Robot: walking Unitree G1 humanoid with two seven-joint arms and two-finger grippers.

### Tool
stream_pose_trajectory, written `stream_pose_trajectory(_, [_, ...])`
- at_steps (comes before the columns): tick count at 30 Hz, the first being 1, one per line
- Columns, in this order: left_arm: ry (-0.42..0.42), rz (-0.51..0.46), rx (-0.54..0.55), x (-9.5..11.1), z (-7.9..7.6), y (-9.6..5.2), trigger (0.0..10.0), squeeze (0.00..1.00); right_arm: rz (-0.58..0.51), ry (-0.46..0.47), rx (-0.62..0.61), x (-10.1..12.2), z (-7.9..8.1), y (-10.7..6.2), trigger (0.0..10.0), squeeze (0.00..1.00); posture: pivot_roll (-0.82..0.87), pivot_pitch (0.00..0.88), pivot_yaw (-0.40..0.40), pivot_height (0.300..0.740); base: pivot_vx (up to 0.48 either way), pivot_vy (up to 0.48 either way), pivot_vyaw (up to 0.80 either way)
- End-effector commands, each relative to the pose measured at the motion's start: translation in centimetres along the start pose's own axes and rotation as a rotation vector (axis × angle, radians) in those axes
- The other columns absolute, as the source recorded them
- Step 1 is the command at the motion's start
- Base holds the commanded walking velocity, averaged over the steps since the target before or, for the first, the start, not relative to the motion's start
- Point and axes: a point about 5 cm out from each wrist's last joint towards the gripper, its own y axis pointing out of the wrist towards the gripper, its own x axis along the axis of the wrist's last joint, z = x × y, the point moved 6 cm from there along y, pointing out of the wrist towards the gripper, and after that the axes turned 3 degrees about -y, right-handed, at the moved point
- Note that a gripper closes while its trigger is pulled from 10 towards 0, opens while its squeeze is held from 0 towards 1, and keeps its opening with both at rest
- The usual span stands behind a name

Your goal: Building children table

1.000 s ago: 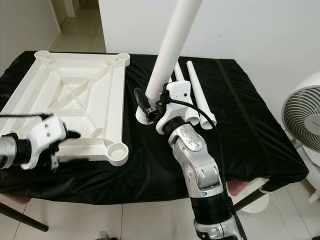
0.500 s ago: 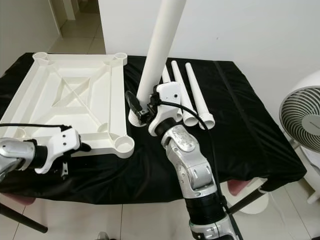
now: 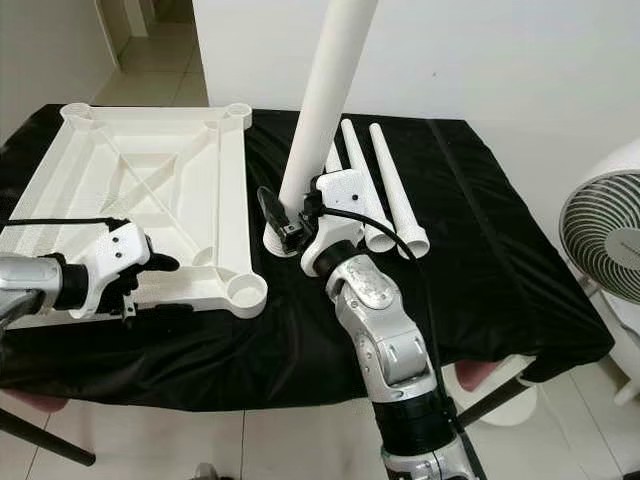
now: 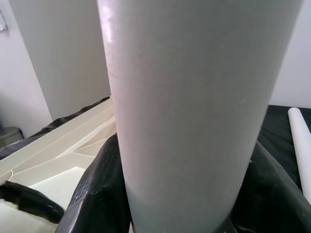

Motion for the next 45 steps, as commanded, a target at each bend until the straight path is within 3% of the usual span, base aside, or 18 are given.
stream_pose_trajectory(1, [0.004, 0.037, -0.053, -1.0, -0.7, 1.1, 10.0, 0.0, -0.014, -0.015, 0.007, 0.3, 0.1, 0.0, 10.0, 0.0, -0.02, 0.071, -0.002, 0.74, 0.0, 0.0, 0.0])
stream_pose_trajectory(3, [-0.004, 0.036, -0.041, -1.1, -0.5, 2.2, 10.0, 0.0, -0.017, -0.019, 0.007, 0.4, 0.1, 0.1, 10.0, 0.0, -0.02, 0.073, -0.001, 0.74, 0.0, 0.0, 0.0])
stream_pose_trajectory(9, [-0.018, 0.044, -0.024, -1.5, -0.2, 3.5, 9.6, 0.0, -0.018, -0.019, 0.005, 0.5, 0.1, 0.1, 10.0, 0.0, -0.03, 0.078, -0.002, 0.74, 0.0, 0.0, 0.0])
stream_pose_trajectory(10, [-0.022, 0.043, -0.015, -1.5, 0.0, 3.8, 4.5, 0.0, -0.017, -0.019, 0.005, 0.4, 0.1, 0.0, 10.0, 0.0, -0.03, 0.078, -0.002, 0.74, 0.0, 0.0, 0.0])
stream_pose_trajectory(11, [-0.024, 0.042, -0.01, -1.5, 0.1, 4.0, 4.5, 0.0, -0.016, -0.02, 0.004, 0.4, 0.2, 0.0, 10.0, 0.0, -0.03, 0.078, -0.002, 0.74, 0.0, 0.0, 0.0])
stream_pose_trajectory(12, [-0.029, 0.026, -0.018, -1.2, 0.0, 3.9, 0.0, 0.0, -0.014, -0.021, 0.004, 0.4, 0.2, 0.0, 10.0, 0.0, -0.04, 0.081, 0.001, 0.74, 0.0, 0.0, 0.0])
stream_pose_trajectory(24, [-0.001, 0.009, -0.107, -0.7, -1.5, 3.9, 0.0, 0.0, -0.011, -0.018, 0.006, 0.2, 0.2, 0.0, 10.0, 0.0, -0.02, 0.083, 0.003, 0.74, 0.0, 0.0, 0.0])
stream_pose_trajectory(30, [-0.01, -0.066, -0.131, 1.2, -2.0, 4.9, 0.0, 0.0, -0.009, -0.013, 0.009, 0.1, 0.4, 0.1, 10.0, 0.0, -0.02, 0.084, 0.001, 0.74, 0.0, 0.0, 0.0])
stream_pose_trajectory(35, [-0.014, -0.077, -0.104, 1.4, -1.7, 5.0, 0.0, 0.0, -0.012, -0.015, 0.008, 0.2, 0.4, 0.1, 10.0, 0.0, -0.03, 0.084, 0.006, 0.74, 0.0, 0.0, 0.0])
stream_pose_trajectory(37, [-0.046, -0.143, -0.043, 3.1, -0.9, 5.1, 0.0, 0.0, -0.019, -0.015, 0.002, 0.6, 0.2, 0.1, 10.0, 0.0, -0.02, 0.084, 0.003, 0.74, 0.0, 0.0, 0.0])
stream_pose_trajectory(38, [-0.034, -0.17, -0.013, 4.1, -0.6, 5.3, 2.9, 0.0, -0.022, -0.013, 0.005, 0.7, 0.2, 0.1, 10.0, 0.0, -0.02, 0.082, -0.001, 0.74, 0.0, 0.0, 0.0])
stream_pose_trajectory(40, [-0.022, -0.184, 0.004, 4.8, -0.5, 5.5, 2.9, 0.0, -0.023, -0.011, 0.008, 0.7, 0.2, 0.2, 10.0, 0.0, -0.02, 0.083, -0.004, 0.74, 0.0, 0.0, 0.0])
stream_pose_trajectory(41, [-0.011, -0.19, 0.011, 5.1, -0.5, 5.6, 10.0, 0.0, -0.023, -0.01, 0.01, 0.7, 0.2, 0.2, 10.0, 0.0, -0.02, 0.083, -0.004, 0.74, 0.0, 0.0, 0.0])
stream_pose_trajectory(45, [0.007, -0.201, 0.02, 6.1, -0.8, 6.5, 10.0, 0.0, -0.01, 0.002, 0.049, 0.3, 1.0, 0.3, 10.0, 0.0, -0.01, 0.08, -0.009, 0.74, 0.0, 0.0, 0.0])
